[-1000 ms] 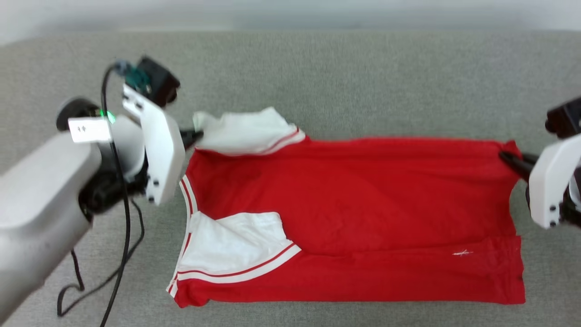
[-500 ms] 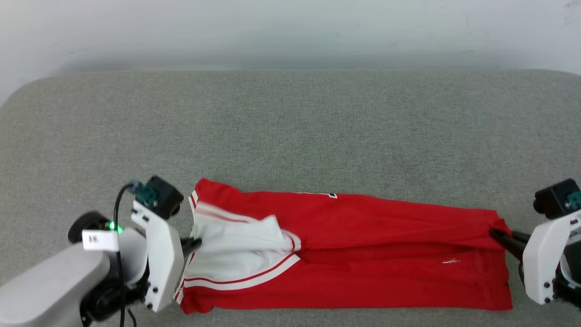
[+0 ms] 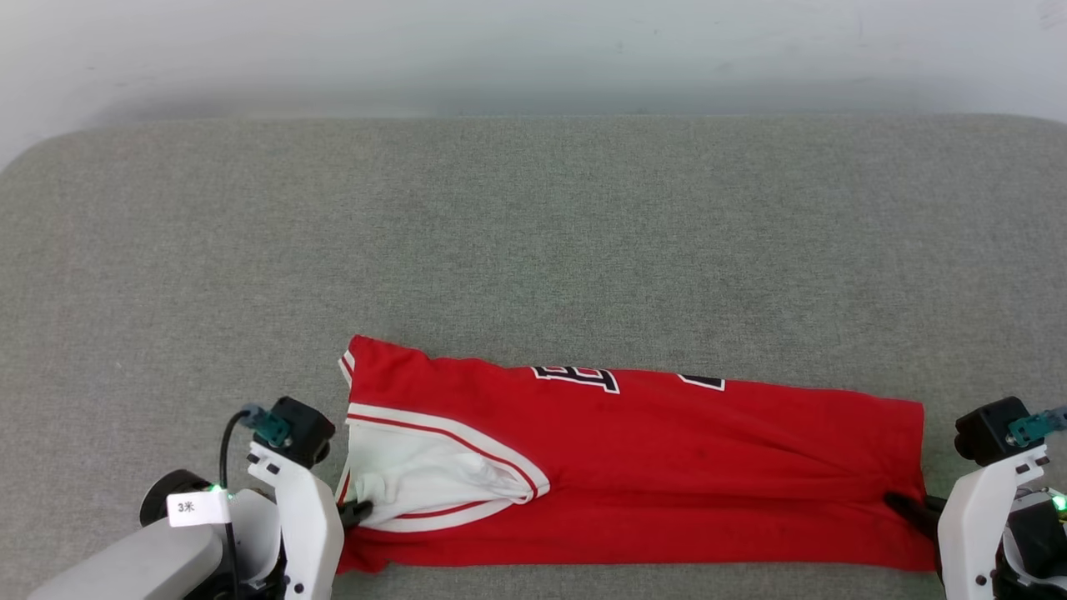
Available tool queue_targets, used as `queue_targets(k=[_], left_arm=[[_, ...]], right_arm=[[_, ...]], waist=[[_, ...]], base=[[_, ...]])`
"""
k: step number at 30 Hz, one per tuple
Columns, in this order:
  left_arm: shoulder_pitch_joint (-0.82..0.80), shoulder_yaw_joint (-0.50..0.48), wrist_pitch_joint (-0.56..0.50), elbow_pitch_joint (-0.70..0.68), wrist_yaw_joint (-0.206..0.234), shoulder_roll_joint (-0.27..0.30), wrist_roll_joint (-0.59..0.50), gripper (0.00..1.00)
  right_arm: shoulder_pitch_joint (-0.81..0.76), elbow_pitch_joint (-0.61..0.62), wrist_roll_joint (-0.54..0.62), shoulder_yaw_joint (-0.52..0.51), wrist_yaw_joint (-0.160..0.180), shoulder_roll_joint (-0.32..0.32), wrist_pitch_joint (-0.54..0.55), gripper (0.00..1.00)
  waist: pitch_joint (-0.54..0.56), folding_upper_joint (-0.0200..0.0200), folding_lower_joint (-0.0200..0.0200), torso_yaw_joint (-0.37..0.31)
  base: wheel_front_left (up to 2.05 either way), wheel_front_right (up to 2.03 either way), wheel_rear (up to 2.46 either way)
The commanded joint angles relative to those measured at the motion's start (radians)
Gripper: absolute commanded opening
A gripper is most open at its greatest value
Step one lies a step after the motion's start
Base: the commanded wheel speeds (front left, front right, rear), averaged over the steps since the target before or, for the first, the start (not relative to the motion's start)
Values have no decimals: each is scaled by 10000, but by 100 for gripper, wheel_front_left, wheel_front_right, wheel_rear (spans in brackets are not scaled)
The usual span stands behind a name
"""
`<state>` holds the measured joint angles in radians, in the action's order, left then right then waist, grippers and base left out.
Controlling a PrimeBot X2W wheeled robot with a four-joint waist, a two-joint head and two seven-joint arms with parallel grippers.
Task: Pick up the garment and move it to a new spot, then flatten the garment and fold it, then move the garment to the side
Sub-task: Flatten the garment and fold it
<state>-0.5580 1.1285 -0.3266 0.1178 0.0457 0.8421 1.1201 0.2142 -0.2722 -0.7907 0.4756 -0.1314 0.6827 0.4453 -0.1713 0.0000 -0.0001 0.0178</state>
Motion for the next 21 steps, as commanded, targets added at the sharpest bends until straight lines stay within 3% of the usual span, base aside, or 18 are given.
queue_targets(k=[1, 2, 7, 12, 21], left_arm=[[91, -81, 135, 50, 78, -13, 2, 94], [172, -166, 334, 94, 122, -52, 44, 100], [531, -632, 1832, 28, 584, -156, -133, 100], [935, -1122, 3257, -161, 1406, -153, -399, 100], [1451, -1954, 5537, -550, 3011, -347, -1184, 100]], right_arm=[[-70, -92, 57, 1, 15, -74, -83, 91], [-23, -106, 76, -65, 15, -86, -244, 100], [-67, 253, -99, -375, 12, 9, -835, 100], [-132, 970, -408, -994, 12, 386, -951, 100], [-348, 1209, -762, -1930, 12, 1042, 285, 100]], waist=[[18, 0, 1, 0], [59, 0, 1, -10], [352, 0, 1, -34], [592, 0, 1, 34], [572, 0, 1, 321]], base=[[0, 0, 0], [0, 0, 0], [0, 0, 0], [0, 0, 0], [0, 0, 0]])
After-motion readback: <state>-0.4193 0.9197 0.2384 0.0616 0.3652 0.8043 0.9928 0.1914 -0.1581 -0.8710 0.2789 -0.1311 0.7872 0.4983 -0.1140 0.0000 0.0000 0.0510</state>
